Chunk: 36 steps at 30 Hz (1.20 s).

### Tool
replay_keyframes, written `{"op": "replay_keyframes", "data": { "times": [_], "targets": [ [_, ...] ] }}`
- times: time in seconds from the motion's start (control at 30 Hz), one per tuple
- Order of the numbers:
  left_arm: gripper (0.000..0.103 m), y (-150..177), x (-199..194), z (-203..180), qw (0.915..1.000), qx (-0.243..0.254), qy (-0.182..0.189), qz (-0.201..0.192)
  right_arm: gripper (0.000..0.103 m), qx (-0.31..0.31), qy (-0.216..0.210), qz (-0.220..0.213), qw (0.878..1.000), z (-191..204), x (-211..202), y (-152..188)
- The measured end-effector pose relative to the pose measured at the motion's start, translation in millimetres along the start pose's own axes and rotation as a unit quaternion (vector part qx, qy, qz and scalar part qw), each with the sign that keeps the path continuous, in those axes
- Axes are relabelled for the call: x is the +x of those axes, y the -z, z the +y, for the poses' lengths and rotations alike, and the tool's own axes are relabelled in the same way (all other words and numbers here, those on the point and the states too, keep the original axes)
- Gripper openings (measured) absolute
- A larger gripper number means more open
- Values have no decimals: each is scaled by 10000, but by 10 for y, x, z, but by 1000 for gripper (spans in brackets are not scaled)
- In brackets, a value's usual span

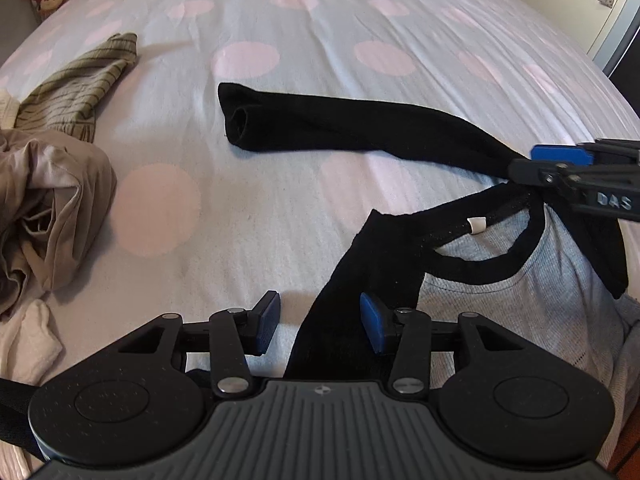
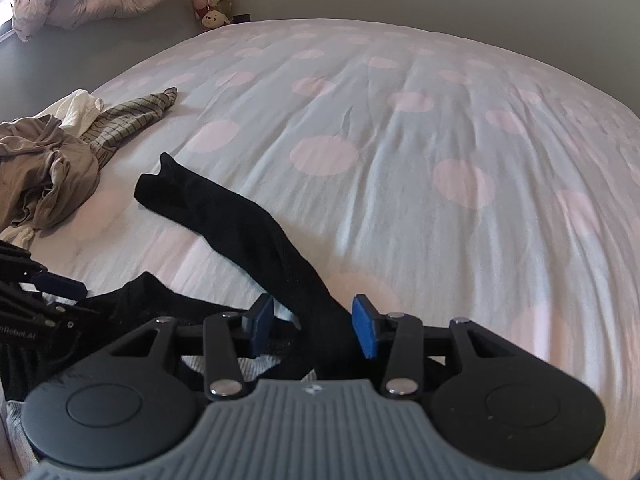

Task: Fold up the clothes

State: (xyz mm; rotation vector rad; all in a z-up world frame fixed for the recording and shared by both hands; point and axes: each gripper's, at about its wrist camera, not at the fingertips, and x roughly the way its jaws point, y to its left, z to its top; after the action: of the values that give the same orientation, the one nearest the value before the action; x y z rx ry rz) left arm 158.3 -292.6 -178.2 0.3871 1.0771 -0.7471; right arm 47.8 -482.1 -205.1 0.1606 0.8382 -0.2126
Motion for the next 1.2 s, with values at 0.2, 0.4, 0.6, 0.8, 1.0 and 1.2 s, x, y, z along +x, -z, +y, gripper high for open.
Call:
{"op": "replay_keyframes", "data": {
  "times": [0.2,0.4,0.6,0.8,1.0,1.2],
  "targets": [
    [33,46,-24,-127,9993,236,-198,-228,9,232,165,-214,9994,-126,-139,14],
    [21,76,-60,-176,9988,347,-214,-288,8,458,966,-436,9933,-439,-677,67],
    [20,94,-77,-175,9987,351,-231,-287,8,713,2224,-316,9718,-972,-1369,316],
    [20,110,-83,-208,9981,427,-343,-281,9,283,3127,359,9488,-1194,-1715,792],
    [20,131,-89,-205,9980,442,-363,-273,17,284,3063,485,9503,-1181,-1865,976],
    [20,126,-87,-219,9979,460,-376,-256,34,-45,2527,156,9674,-877,-1712,648]
  ]
}}
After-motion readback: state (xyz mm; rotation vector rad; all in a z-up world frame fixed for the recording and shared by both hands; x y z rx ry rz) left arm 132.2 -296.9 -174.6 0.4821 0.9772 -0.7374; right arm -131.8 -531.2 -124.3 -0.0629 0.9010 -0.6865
